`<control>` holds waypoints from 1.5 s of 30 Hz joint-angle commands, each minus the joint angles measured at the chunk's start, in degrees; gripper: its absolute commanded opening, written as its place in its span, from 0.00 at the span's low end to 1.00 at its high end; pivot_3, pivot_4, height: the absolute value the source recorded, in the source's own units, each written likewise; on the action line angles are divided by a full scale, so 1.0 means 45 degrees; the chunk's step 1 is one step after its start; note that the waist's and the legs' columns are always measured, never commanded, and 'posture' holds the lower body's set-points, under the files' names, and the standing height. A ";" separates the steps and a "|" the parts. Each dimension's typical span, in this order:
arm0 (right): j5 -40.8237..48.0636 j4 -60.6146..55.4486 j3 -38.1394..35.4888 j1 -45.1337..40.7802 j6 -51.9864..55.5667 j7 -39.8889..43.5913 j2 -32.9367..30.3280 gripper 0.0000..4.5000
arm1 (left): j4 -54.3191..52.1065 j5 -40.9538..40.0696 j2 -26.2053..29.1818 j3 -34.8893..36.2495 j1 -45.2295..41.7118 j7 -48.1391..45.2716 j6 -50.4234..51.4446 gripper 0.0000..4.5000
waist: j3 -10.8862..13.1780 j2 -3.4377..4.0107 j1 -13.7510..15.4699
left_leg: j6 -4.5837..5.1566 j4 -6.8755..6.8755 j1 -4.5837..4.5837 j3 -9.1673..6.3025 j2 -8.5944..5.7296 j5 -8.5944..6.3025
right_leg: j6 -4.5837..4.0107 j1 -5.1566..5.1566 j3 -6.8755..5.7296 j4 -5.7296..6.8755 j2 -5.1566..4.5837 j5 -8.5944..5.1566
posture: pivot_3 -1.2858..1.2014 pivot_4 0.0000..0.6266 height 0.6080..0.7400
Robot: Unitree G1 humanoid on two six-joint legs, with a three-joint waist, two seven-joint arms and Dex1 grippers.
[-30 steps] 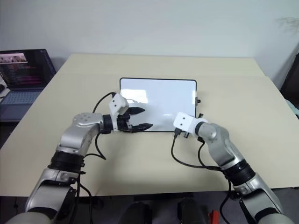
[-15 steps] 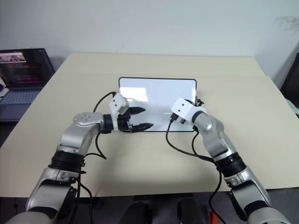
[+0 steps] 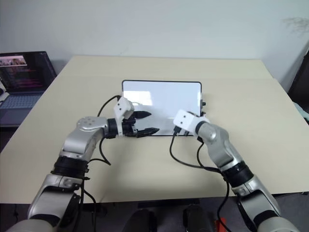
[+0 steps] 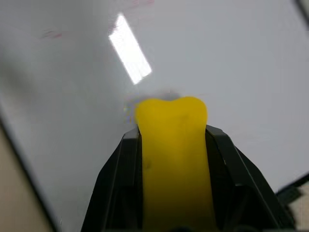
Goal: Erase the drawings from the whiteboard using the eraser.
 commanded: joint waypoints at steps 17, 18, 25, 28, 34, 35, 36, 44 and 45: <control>-0.0097 -0.0884 0.0330 0.0970 0.0451 0.2012 -0.0644 0.29 | -0.0770 -0.0223 -0.0041 0.0181 0.0015 -0.0010 0.0081 1.00 | -0.0008 -0.0007 0.0001 | 0.0012 0.0000 0.0007 -0.0003 -0.0001 -0.0016 | 0.0023 0.0018 -0.0006 -0.0001 -0.0020 -0.0025 | 0.52 0.24 1.00; -0.0058 -0.0916 0.0173 0.0949 0.0393 0.1830 -0.0580 0.29 | -0.0791 -0.0232 -0.0048 0.0175 0.0017 -0.0016 0.0088 1.00 | -0.0008 -0.0007 0.0004 | 0.0014 0.0001 0.0007 -0.0005 -0.0002 -0.0012 | 0.0025 0.0018 -0.0007 0.0000 -0.0019 -0.0022 | 0.52 0.24 1.00; 0.1881 -0.3304 -0.2289 0.1538 0.2030 0.1348 0.0528 0.29 | -0.1654 -0.0544 0.0023 0.0008 0.0110 -0.0556 0.0296 1.00 | -0.0003 -0.0003 0.0034 | 0.0011 -0.0004 -0.0034 -0.0008 0.0003 -0.0014 | -0.0029 -0.0007 -0.0005 -0.0010 -0.0021 0.0007 | 0.52 0.24 1.00; 0.2918 -0.5544 -0.3808 0.2159 0.3762 0.1357 0.0954 0.29 | -0.2196 -0.0624 0.0010 -0.0114 0.0030 -0.0749 0.0437 1.00 | 0.0000 0.0002 0.0045 | 0.0003 -0.0011 -0.0044 -0.0010 0.0003 -0.0022 | -0.0022 -0.0014 -0.0007 -0.0014 -0.0027 -0.0003 | 0.52 0.24 1.00; 0.4218 -0.9044 -0.6767 0.4175 0.6816 0.0995 0.0955 0.29 | -0.3363 -0.0439 -0.0060 -0.1017 0.0176 -0.1445 0.0165 1.00 | 0.0001 0.0003 0.0185 | -0.0031 -0.0020 -0.0059 -0.0019 -0.0013 -0.0052 | -0.0003 -0.0015 -0.0018 -0.0025 -0.0052 -0.0047 | 0.52 0.24 1.00; 0.4351 -0.9339 -0.7269 0.4629 0.7131 0.0766 0.1125 0.29 | -0.3424 -0.0331 -0.0160 -0.1287 0.0222 -0.1572 -0.0030 1.00 | 0.0001 0.0003 0.0182 | -0.0031 -0.0020 -0.0057 -0.0015 -0.0017 -0.0052 | -0.0004 -0.0015 -0.0014 -0.0024 -0.0056 -0.0048 | 0.52 0.24 1.00; 0.4423 -0.9419 -0.7662 0.5205 0.7154 0.0529 0.1264 0.29 | -0.3286 -0.0148 -0.0372 -0.1581 0.0168 -0.1608 -0.0340 1.00 | 0.0001 0.0003 0.0182 | -0.0031 -0.0020 -0.0052 -0.0011 -0.0019 -0.0052 | -0.0003 -0.0014 -0.0011 -0.0022 -0.0057 -0.0048 | 0.52 0.24 1.00; 0.4946 -0.6871 -0.8644 0.6045 0.5628 -0.1263 0.2115 0.29 | -0.0720 0.1284 -0.1991 -0.3222 -0.1071 -0.1976 -0.3092 1.00 | 0.0004 0.0011 0.0015 | -0.0027 -0.0014 -0.0021 0.0015 -0.0031 -0.0050 | 0.0031 0.0002 0.0012 -0.0013 -0.0022 -0.0072 | 0.52 0.24 1.00; 0.5053 -0.6407 -0.8692 0.5930 0.5461 -0.1390 0.2114 0.29 | -0.0314 0.1291 -0.2343 -0.3357 -0.1306 -0.2063 -0.3158 1.00 | 0.0004 0.0011 0.0012 | -0.0027 -0.0012 -0.0020 0.0012 -0.0033 -0.0050 | 0.0038 0.0004 0.0009 -0.0013 -0.0015 -0.0075 | 0.52 0.24 1.00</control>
